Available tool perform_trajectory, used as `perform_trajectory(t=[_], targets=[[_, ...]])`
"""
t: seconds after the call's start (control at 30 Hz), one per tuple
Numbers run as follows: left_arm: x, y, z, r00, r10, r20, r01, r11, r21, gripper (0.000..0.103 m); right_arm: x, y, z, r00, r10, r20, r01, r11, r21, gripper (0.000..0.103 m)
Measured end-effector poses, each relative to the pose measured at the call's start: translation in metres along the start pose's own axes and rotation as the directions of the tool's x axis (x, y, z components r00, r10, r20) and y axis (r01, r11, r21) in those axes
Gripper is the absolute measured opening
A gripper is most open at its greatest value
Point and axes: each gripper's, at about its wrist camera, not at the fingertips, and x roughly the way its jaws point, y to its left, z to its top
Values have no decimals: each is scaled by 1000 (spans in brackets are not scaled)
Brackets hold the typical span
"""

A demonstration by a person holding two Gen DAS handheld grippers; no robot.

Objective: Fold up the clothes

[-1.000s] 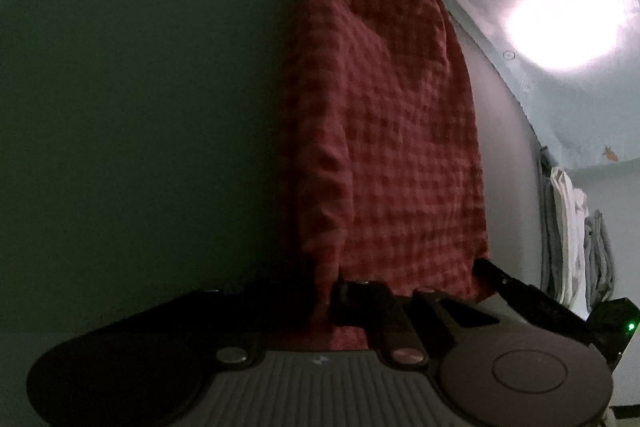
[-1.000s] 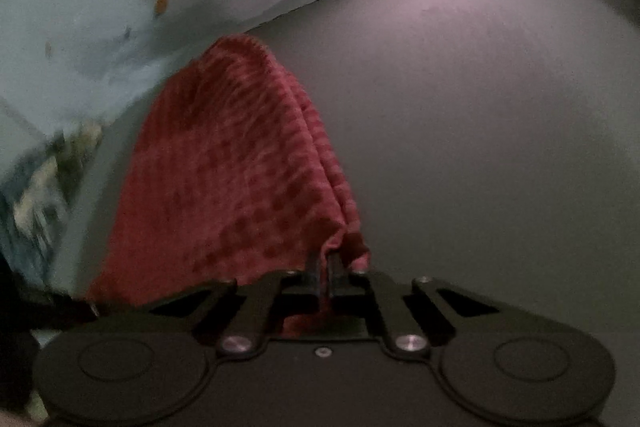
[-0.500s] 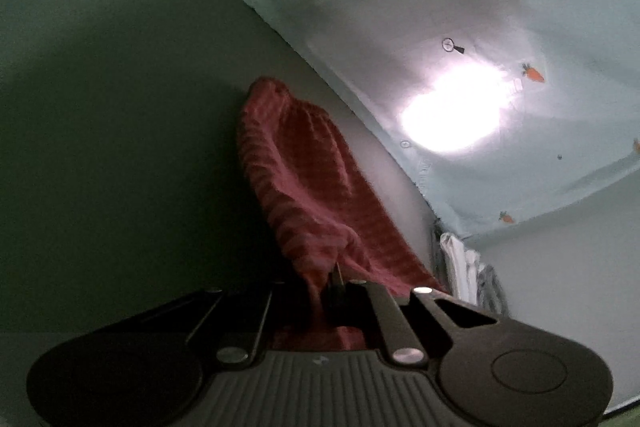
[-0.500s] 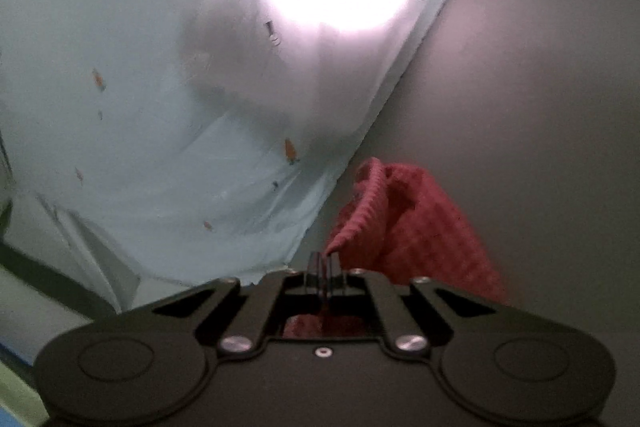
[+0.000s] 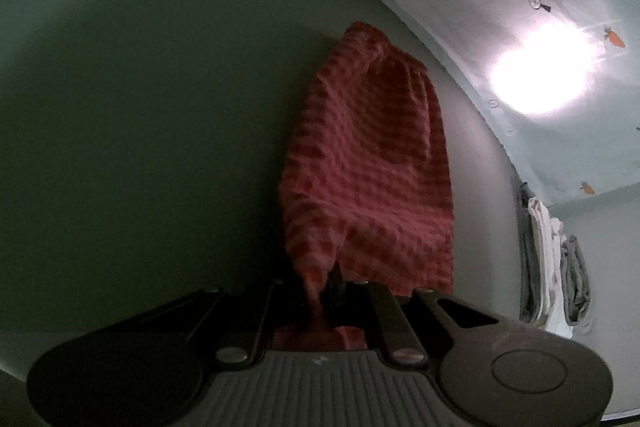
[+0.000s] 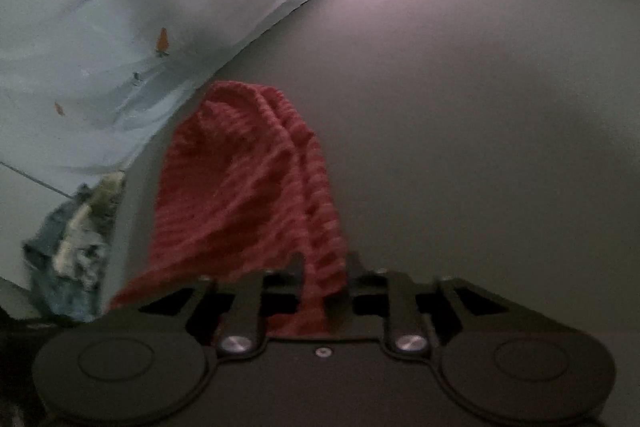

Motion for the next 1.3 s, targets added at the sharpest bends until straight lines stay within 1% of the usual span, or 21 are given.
perform_trajectory(t=[0.1,0.23,0.3,0.33,0.4,0.43,0.53,0.57,0.6,0.67,0.7,0.73,0.8,0.83,0.87,1.0,1.1,1.13,1.17,1.2,1.3], targets=[[-3,10,-2,1000,4,-24,-4,1000,12,10,7,8,0,999,-36,-4,35,996,-80,38],[-2,15,1,999,-1,-37,2,1000,11,10,12,16,-5,999,-44,-18,41,989,-143,36],[-1,17,4,999,-7,-39,6,1000,-4,10,16,17,-7,999,-30,-39,24,988,-151,22],[-1,19,4,999,-8,-40,7,1000,-11,10,19,17,-8,998,-22,-51,14,988,-153,3],[0,19,6,999,-6,-37,5,1000,-20,10,17,20,-9,999,-3,-53,-4,991,-134,2],[1,17,6,999,-5,-33,4,1000,-21,10,12,19,-8,999,27,-45,-32,994,-103,2],[0,21,6,999,-12,-31,11,999,-33,12,-14,4,-5,988,152,17,-153,986,71,2],[1,23,5,999,-17,-35,15,999,-44,13,-21,-3,-7,989,143,30,-146,984,104,2],[3,25,4,999,-21,-41,19,998,-55,13,-22,-6,-8,994,109,21,-111,989,97,2],[8,28,3,998,-19,-57,15,998,-68,13,-17,-9,-13,999,12,-31,-10,999,41,3],[9,29,2,998,-10,-61,6,998,-64,12,-15,-10,-15,999,-6,-42,7,999,39,4],[10,29,2,998,-1,-62,-2,998,-58,12,-14,-11,-17,999,-5,-45,7,999,53,8],[10,29,1,998,10,-62,-12,999,-47,15,-15,-10,-19,999,0,-37,2,998,57,19],[10,30,1,998,14,-64,-17,999,-46,16,-16,-9,-19,999,-11,-31,12,999,44,32],[11,31,0,997,20,-68,-23,999,-48,20,-16,-7,-18,1000,-19,-23,20,999,33,36],[17,32,-2,994,42,-100,-47,998,-39,22,-7,1,-15,999,-31,-8,31,999,-10,40],[24,35,-6,991,15,-130,-21,998,-52,19,6,8,-15,999,-15,-47,12,998,-64,39],[25,37,-7,991,0,-136,-8,998,-63,19,8,10,-14,998,14,-62,-17,998,-57,32],[25,39,-8,991,-10,-136,0,997,-73,15,10,10,-14,996,53,-74,-56,998,-39,12],[23,41,-8,991,-21,-129,11,996,-84,10,12,8,-13,992,96,-82,-96,995,-2,4],[14,44,-8,992,-90,-90,76,986,-146,8,8,-1,-11,977,209,-46,-201,971,131,3]])
